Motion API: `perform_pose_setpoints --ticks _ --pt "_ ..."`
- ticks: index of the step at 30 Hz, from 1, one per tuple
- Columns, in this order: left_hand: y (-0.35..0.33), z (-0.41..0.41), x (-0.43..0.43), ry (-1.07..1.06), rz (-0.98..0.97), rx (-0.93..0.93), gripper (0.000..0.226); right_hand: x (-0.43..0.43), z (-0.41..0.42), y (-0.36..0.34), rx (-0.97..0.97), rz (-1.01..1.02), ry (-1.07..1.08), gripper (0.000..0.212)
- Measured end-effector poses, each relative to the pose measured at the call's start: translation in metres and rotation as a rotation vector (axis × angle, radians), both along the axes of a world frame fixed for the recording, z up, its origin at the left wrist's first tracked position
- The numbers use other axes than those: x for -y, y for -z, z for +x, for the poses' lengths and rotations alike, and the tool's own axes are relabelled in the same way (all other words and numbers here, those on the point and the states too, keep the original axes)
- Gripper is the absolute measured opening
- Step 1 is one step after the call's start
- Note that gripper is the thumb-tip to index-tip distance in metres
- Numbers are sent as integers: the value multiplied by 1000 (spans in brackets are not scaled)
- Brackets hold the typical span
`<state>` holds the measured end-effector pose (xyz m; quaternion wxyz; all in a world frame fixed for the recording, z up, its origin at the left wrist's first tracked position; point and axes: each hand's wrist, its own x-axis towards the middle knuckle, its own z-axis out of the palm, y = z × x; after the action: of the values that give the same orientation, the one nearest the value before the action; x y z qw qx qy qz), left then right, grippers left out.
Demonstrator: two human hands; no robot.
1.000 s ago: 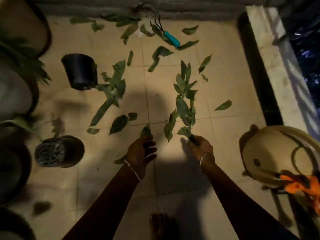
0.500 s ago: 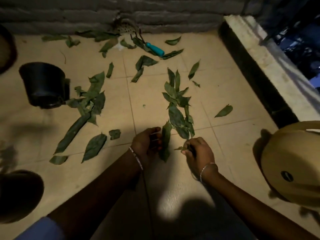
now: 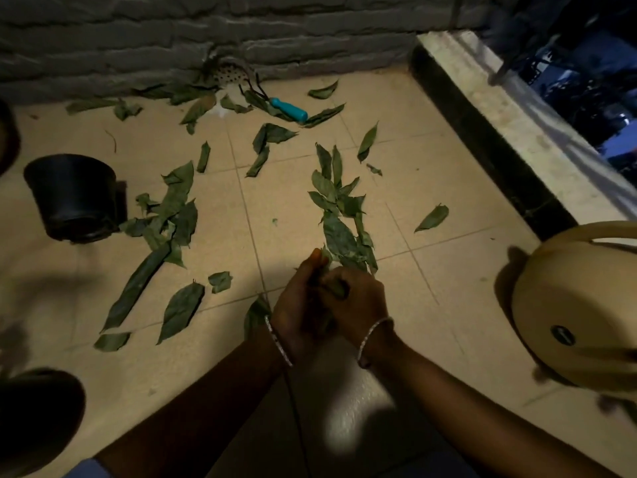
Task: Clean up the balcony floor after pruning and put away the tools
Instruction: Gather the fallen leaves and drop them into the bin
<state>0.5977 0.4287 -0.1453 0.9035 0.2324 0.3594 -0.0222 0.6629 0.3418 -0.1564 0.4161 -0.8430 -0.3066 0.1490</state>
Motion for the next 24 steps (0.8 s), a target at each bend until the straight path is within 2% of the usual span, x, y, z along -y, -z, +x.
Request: perform_pose_setpoints --ticks 1,3,4,6,8,10,11,13,15,18,21,23,24 --pt "3 2 1 -37 -22 1 39 -5 -5 -5 -35 -57 -18 17" --pt "16 3 2 -140 -55 -27 56 -8 -8 -12 -173 -170 -44 28" --pt "19 3 1 -171 -83 -32 52 -8 -6 -16 -267 -196 -56 32" --pt "25 -2 -5 -177 -118 -12 37 -5 -1 -24 -520 -130 -72 34" --pt "32 -8 -12 -184 -123 3 45 -2 6 -34 -726 -32 -31 30" --pt "37 -15 -17 -209 -134 4 38 0 20 -35 -762 14 130 27" --pt "39 -18 -19 -224 -151 -3 33 0 30 -31 -704 14 209 23" --pt "39 -23 -22 -204 -202 -16 27 1 53 -16 -443 -71 303 15" --pt "39 -27 -23 -182 -219 -6 28 -1 76 2 -203 -154 326 18" --pt "35 -29 -27 -214 -129 -52 27 -11 102 22 39 -280 203 50" --pt "37 -32 -34 -240 -6 -111 25 -27 113 38 97 -417 59 87" --pt "35 -35 -39 -263 37 -127 26 -33 114 47 173 -521 4 96" --pt "33 -37 -42 -271 47 -121 28 -35 113 51 246 -579 -24 95"
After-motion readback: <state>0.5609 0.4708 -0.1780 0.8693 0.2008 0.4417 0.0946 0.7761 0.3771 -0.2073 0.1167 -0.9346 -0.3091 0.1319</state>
